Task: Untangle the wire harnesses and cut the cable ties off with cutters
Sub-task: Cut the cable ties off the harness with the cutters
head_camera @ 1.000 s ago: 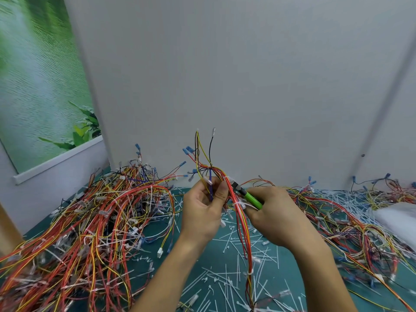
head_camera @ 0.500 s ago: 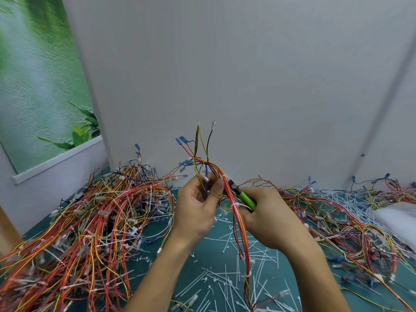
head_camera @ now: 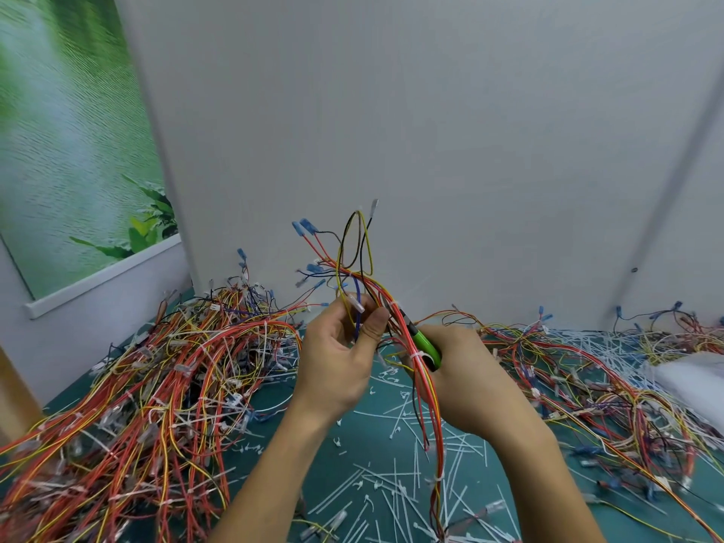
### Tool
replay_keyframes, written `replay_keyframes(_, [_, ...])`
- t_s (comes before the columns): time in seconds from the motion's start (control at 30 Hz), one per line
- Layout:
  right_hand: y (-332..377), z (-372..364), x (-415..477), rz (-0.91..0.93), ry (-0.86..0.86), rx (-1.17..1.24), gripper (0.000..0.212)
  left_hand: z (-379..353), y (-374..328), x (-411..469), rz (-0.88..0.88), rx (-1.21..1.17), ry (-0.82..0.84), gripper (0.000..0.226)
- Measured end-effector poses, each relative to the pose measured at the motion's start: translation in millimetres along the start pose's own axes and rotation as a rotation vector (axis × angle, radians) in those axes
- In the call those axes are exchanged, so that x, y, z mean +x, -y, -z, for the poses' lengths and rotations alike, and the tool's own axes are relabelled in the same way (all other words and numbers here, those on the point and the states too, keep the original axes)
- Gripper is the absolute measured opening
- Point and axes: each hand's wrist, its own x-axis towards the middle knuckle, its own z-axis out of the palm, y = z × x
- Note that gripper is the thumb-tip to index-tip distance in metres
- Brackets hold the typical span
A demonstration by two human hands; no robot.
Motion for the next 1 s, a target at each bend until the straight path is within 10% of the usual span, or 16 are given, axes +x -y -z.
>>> replay_keyframes(1.0, [-4.3,-1.9,3.2,0.039,-0.057,0.019,0.025,2.3,-6.1,-0.7,-0.036,0.024,0.044,0.004])
